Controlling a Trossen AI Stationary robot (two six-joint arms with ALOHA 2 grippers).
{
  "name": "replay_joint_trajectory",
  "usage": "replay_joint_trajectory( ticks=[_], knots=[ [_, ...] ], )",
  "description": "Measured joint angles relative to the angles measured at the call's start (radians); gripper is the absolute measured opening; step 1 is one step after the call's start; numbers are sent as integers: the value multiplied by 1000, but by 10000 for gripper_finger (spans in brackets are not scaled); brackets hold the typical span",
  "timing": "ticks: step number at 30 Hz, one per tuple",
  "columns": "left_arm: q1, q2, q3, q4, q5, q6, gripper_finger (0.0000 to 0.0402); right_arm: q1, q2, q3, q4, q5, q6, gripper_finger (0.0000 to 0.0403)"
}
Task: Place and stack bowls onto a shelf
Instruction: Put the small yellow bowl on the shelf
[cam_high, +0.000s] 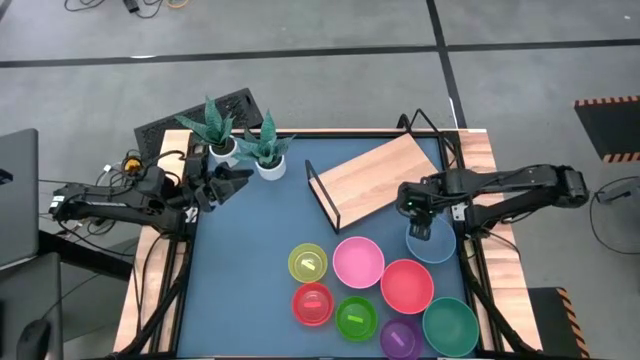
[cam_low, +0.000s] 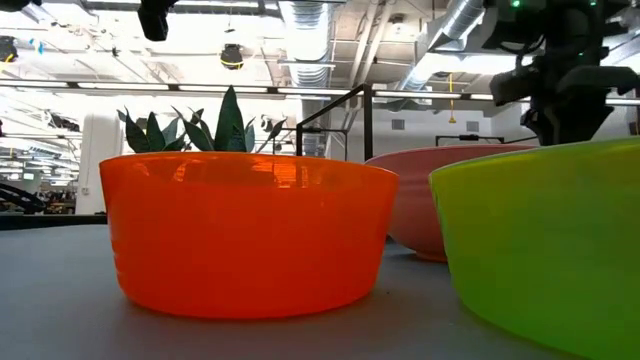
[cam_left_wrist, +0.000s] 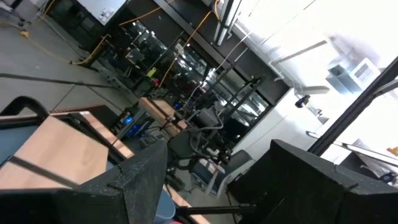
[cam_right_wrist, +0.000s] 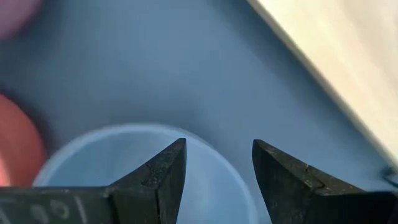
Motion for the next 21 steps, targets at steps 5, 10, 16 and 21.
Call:
replay_joint_trajectory(
  ticks=[5, 10, 16, 21],
  knots=[
    [0, 30, 0, -78, 101, -67, 269, 47, 35, 0, 55, -33, 51, 209],
    [0, 114, 33, -278, 304, -193, 269, 81, 46, 0, 48, -33, 100, 209],
    [-27, 290, 208, -667, 426, -106, 269, 97, 35, 0, 53, -33, 147, 209],
    [-65, 468, 368, -944, 369, -6, 269, 95, 36, 0, 70, -33, 152, 209]
  ],
)
